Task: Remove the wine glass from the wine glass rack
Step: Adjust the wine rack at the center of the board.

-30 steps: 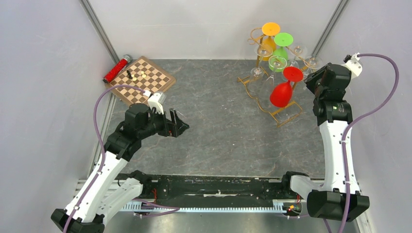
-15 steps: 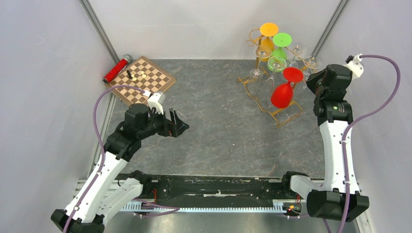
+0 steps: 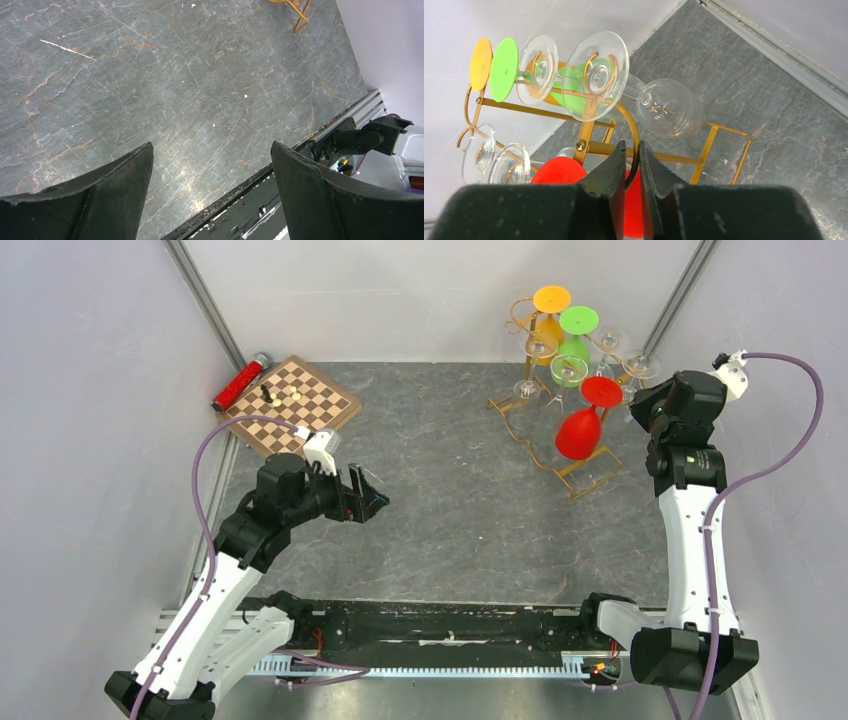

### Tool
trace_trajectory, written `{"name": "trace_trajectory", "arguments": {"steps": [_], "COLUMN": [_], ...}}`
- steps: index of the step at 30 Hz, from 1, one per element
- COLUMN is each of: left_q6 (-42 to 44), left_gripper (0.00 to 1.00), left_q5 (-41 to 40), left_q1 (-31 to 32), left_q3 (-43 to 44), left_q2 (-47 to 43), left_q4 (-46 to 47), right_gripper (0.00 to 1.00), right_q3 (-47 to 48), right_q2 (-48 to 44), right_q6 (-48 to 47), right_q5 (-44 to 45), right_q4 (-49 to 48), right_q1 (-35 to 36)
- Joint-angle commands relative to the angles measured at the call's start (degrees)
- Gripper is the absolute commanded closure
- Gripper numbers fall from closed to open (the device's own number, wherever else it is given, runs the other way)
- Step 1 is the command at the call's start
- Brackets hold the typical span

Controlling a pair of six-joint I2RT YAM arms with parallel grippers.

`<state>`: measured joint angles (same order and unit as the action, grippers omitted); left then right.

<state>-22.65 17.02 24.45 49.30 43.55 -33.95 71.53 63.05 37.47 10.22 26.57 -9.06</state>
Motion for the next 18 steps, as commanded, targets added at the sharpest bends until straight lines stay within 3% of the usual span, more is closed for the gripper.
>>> {"name": "trace_trajectory", "arguments": {"steps": [1,18], "left_q6": [1.4,1.5], "left_gripper": [0.07,0.07], "left_q5": [0.0,-0.1], "left_q1": [-0.4,-1.0], "left_q3": [-0.2,0.0], "left_q2": [-0.4,0.0], "left_q4": [1.1,1.1], "right_gripper": [1.0,1.0], "right_q3": [-0.4,-3.2], "right_q2": [1.9,3.0], "right_q6": [0.5,4.9], "right_q5": [-8.0,-20.4], "right_q4": [-1.9,-7.2], "right_q1": [0.5,0.7]}}
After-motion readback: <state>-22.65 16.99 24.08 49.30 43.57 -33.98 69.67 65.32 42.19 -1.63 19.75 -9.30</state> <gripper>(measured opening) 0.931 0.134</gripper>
